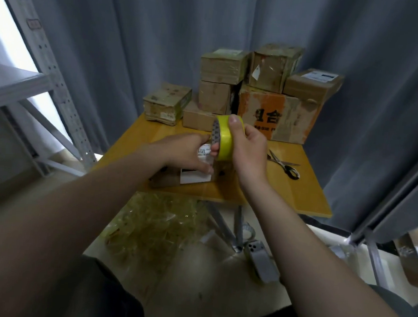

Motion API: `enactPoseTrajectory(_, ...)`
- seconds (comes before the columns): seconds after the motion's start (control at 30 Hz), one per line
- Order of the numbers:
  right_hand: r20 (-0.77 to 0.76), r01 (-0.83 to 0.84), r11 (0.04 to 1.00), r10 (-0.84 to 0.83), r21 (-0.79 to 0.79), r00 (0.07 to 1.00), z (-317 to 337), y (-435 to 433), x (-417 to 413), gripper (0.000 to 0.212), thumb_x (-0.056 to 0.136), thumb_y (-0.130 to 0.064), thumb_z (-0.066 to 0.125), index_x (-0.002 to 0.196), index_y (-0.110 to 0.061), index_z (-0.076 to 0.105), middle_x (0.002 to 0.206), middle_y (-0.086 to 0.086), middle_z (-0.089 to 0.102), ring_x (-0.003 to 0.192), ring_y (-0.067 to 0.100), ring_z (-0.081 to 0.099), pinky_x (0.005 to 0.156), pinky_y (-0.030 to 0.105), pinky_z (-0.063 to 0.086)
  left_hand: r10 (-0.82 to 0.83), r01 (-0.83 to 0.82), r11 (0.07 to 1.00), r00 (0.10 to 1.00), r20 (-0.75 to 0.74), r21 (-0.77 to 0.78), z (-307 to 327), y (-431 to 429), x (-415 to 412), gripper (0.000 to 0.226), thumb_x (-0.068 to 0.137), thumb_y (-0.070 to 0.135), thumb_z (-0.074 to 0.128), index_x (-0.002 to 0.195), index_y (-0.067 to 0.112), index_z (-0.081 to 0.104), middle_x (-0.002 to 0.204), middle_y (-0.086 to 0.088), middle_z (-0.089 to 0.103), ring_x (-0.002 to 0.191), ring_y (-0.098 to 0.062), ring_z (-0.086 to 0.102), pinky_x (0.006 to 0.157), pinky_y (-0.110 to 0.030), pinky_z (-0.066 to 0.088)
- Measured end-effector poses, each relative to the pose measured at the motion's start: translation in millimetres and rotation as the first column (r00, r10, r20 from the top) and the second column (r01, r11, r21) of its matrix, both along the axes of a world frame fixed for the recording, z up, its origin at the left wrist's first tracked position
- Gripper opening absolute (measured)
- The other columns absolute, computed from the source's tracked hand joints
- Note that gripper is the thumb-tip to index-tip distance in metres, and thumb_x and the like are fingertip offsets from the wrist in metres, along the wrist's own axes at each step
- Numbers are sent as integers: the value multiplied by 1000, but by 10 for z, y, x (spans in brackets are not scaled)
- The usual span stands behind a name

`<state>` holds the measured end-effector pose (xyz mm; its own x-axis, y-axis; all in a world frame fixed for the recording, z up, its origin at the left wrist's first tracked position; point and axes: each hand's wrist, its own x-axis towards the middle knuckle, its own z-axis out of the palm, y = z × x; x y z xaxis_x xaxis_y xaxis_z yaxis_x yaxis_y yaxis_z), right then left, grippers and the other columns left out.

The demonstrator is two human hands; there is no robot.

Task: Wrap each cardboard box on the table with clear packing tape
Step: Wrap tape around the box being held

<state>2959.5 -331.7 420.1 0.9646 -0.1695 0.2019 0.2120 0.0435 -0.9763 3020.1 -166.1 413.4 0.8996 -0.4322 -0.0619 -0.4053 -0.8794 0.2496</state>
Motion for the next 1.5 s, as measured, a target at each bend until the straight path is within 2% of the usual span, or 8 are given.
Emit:
enactPoseTrajectory(0.1, -1, -15, 996, 15, -84, 1000, -35, 35, 53, 47, 101, -49, 59, 98, -4, 71, 74, 12, 76, 73, 29, 76, 78, 48, 62, 56, -69, 993, 989, 137, 95, -157, 33, 51, 67, 80, 62, 71, 136, 35, 45, 132, 5, 60, 117, -24, 58, 90, -51, 50)
enactPoseTrajectory(0.5, -139, -15, 980, -13, -199, 990, -346, -167, -631, 33, 104, -31, 59, 83, -10, 71, 46, -12, 62, 42, -3, 57, 44, 9, 39, 59, -76, 984, 993, 104, 164, -140, 57, 32, 96, 89, 66, 63, 162, 27, 14, 165, 3, 31, 145, -27, 38, 106, -54, 42)
enactPoseTrajectory(0.77, -243, -79, 996, 68, -33, 968, -581, -95, -824, 27, 103, -33, 61, 93, -11, 73, 70, 10, 76, 60, 24, 75, 56, 27, 57, -51, 29, 975, 994, 97, 221, -110, 40, -17, 90, 94, 65, 56, 154, 58, -10, 158, 4, 35, 135, -28, 45, 89, -46, 47)
enactPoseTrajectory(0.9, -258, -92, 995, 81, -28, 963, -602, -109, -803, 25, 103, -34, 61, 100, -13, 74, 73, 12, 77, 63, 27, 76, 64, 33, 61, -47, 41, 988, 998, 35, 150, -113, 66, -32, 75, 98, 58, 55, 147, 72, 0, 168, 24, 5, 157, -31, 2, 109, -72, 27)
enactPoseTrajectory(1.07, -267, -112, 994, 111, 13, 957, -613, -95, -804, 24, 103, -32, 62, 107, -12, 74, 78, 9, 78, 65, 25, 76, 62, 29, 60, -86, 84, 996, 994, -72, -28, -45, 109, -52, 55, 103, 44, 54, 130, 82, 25, 165, 32, 8, 155, -30, -20, 106, -85, -4)
enactPoseTrajectory(1.27, -263, -131, 990, 139, 47, 955, -618, -99, -820, 22, 103, -31, 62, 107, -13, 74, 84, 14, 78, 67, 27, 77, 67, 34, 63, -119, 119, 993, 993, -12, 8, -93, 91, -21, 53, 105, 43, 51, 136, 80, 26, 164, 32, 11, 158, -22, 2, 110, -80, 13)
enactPoseTrajectory(1.4, -279, -144, 989, 147, 30, 949, -627, -83, -806, 22, 103, -33, 61, 109, -15, 73, 88, 15, 78, 69, 29, 77, 71, 41, 63, -153, 151, 988, 982, 111, 30, -129, 98, -44, 54, 106, 37, 52, 145, 68, 31, 162, 38, 12, 150, -9, 29, 100, -49, 47)
enactPoseTrajectory(1.5, -274, -154, 987, 160, 44, 948, -623, -90, -848, 28, 105, -32, 58, 111, -9, 72, 83, 20, 77, 66, 26, 75, 65, 33, 62, -217, 218, 976, 972, 87, -6, -85, 94, -29, 54, 105, 34, 54, 149, 58, 36, 163, 33, 17, 147, -6, 33, 103, -42, 47)
